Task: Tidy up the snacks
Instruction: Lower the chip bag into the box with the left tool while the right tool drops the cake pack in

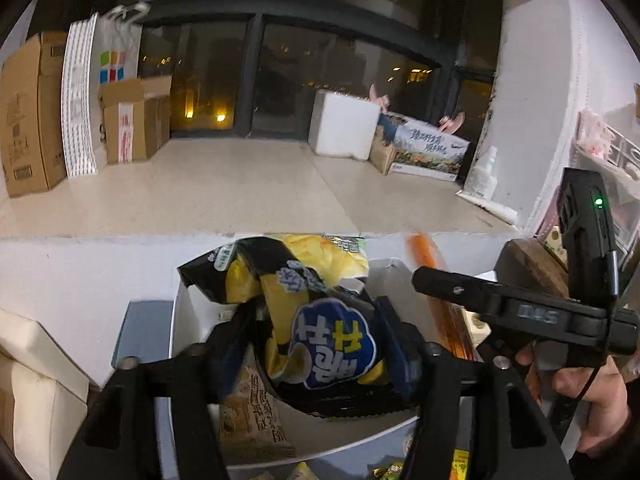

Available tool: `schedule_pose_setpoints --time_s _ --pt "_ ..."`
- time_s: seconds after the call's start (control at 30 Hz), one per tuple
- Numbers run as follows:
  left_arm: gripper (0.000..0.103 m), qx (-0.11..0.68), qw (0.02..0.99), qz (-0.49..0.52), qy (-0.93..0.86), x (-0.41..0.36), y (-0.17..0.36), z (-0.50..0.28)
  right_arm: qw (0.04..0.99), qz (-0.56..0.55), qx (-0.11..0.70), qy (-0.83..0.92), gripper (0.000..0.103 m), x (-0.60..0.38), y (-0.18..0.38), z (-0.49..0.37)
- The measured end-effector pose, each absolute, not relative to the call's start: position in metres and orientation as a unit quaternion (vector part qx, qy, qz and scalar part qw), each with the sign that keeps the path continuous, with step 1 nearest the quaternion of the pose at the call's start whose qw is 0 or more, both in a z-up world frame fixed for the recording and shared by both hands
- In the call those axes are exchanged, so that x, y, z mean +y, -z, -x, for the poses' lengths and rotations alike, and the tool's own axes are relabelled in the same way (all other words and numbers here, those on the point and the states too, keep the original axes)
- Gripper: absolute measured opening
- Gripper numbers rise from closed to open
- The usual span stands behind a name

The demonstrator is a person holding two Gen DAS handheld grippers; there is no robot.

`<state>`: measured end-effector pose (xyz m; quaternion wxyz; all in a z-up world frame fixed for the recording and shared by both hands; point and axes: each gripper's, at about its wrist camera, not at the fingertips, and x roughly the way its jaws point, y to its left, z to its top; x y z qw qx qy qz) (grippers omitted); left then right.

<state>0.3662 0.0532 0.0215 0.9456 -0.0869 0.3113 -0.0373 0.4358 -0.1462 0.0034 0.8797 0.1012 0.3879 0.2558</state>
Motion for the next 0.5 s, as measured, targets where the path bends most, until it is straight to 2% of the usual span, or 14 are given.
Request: schedule_pose_setpoints --time_s 0.03,0.07,0.1,0.5 --pt "0.103 0.318 0.943 0.091 0.036 0.055 -0.02 -0.369 0.882 -0.1 0.391 -0.244 0.093 -0.146 -0.002 -0.439" --pt "0.103 0.312 0.945 0.096 0.029 0.058 -0.018 -0.368 0.883 -0.103 0.393 -0.236 0.1 -0.147 -0.001 -0.441" --pt "0.103 0.311 0.945 0.096 0.022 0.059 -0.017 -0.367 0.882 -0.106 0.395 -0.234 0.103 -0.148 0.0 -0.442" --pt "0.103 0.328 0.941 0.079 0.016 0.053 -0.009 -0.338 0.883 -0.135 0.384 -0.233 0.103 -0.164 0.001 -0.413"
